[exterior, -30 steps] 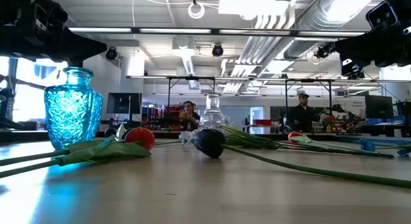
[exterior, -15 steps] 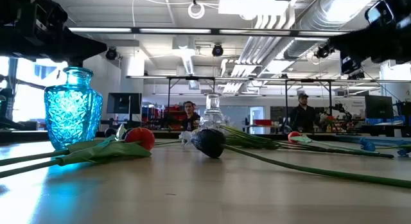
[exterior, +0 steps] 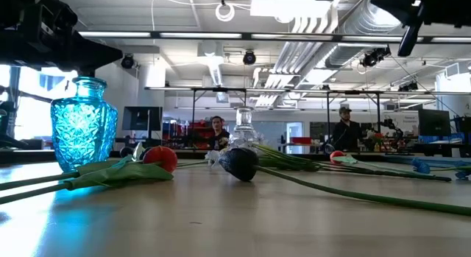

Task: Sort flowers into vase by color
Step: Put the white flowers into the transparent vase

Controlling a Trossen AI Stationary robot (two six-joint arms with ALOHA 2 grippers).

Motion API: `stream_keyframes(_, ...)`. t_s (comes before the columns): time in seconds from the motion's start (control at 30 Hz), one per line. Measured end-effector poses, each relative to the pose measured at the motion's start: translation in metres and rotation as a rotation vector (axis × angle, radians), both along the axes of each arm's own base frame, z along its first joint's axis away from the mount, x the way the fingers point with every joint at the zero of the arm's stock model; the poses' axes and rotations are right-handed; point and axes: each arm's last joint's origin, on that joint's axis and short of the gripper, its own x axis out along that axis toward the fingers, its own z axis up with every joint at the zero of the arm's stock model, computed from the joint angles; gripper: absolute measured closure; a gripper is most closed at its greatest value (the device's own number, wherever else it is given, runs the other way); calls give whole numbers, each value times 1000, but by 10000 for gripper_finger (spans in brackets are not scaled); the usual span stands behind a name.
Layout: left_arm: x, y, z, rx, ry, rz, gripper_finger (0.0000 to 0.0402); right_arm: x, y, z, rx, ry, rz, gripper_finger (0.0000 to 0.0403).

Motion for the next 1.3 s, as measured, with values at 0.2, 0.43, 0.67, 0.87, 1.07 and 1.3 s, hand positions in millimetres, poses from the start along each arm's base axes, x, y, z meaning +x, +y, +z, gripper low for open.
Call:
stream_keyframes(0.2, 0, 0, 0, 0, 0, 0, 401, 31, 3, 38, 81, 385, 25, 402)
stream_keyframes(0.43, 0, 0, 0, 0, 0, 0, 401, 92, 12, 45, 261, 836, 127, 392)
stream_keyframes(0.67, 0, 0, 0, 0, 0, 0, 401, 149, 10, 1, 378, 1161, 285, 309)
stream_keyframes(0.87, 0, 0, 0, 0, 0, 0, 401, 188, -13, -51, 230, 1339, 365, 216)
stream_keyframes(1.07, 0, 0, 0, 0, 0, 0, 401, 216, -28, -96, 166, 1438, 377, 180)
stream_keyframes(1.3, 0, 0, 0, 0, 0, 0, 401, 238, -27, -122, 107, 1535, 354, 205)
